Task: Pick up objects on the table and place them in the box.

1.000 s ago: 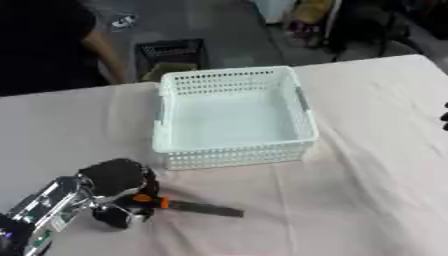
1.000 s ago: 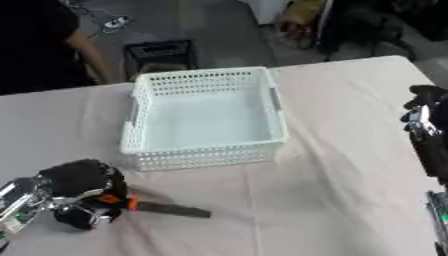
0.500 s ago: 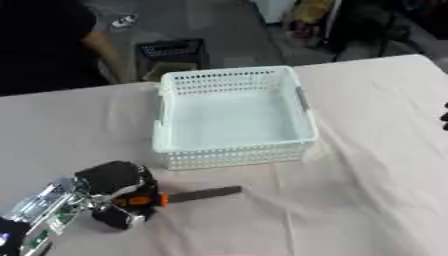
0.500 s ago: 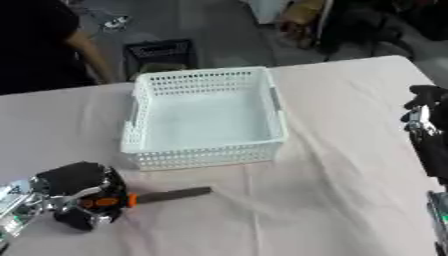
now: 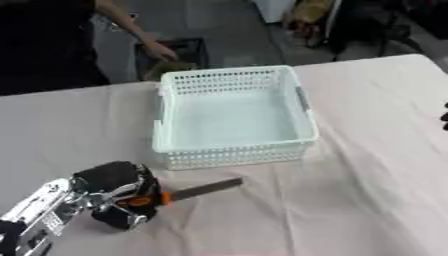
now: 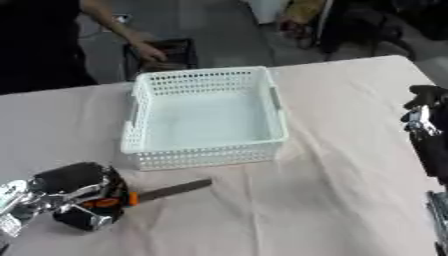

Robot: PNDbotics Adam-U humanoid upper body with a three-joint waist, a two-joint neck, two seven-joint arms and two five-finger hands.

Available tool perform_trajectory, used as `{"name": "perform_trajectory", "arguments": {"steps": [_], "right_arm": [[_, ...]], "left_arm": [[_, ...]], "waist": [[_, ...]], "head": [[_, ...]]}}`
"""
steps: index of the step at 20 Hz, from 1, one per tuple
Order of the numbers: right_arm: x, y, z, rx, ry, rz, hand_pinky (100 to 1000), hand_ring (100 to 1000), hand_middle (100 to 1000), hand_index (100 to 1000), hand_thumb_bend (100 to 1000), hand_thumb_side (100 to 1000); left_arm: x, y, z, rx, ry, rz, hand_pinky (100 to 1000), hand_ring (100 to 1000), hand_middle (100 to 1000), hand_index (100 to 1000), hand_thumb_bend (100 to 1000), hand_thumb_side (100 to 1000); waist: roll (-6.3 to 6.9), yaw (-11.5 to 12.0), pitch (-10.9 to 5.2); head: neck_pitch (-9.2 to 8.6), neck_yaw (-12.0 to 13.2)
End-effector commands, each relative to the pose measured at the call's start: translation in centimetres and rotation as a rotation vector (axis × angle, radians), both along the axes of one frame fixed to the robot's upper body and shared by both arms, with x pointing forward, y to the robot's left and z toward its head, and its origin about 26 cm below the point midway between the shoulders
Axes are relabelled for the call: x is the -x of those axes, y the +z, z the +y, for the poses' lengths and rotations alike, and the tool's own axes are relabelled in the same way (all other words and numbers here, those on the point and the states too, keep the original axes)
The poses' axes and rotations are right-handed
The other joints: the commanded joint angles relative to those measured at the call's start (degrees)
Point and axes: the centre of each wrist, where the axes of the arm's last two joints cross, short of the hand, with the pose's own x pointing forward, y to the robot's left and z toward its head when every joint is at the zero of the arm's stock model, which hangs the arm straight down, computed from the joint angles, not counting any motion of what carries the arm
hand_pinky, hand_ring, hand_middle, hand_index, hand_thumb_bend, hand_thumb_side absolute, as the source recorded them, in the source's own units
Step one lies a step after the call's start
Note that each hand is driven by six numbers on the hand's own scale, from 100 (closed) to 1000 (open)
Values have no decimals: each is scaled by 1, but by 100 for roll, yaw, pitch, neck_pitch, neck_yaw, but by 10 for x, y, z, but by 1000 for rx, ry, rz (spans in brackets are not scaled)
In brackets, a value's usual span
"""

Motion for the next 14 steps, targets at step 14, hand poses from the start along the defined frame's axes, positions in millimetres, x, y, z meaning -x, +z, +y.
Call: {"name": "perform_trajectory", "arguments": {"steps": [14], "right_arm": [[-1,6,-3,11,-3,-14,346,426,481,722,100,692]], "left_arm": [[7,64,4,77,-23,-66,206,155,156,332,100,255]], "waist": [[-18,35,-47]], "head": [[-54,-21]]}}
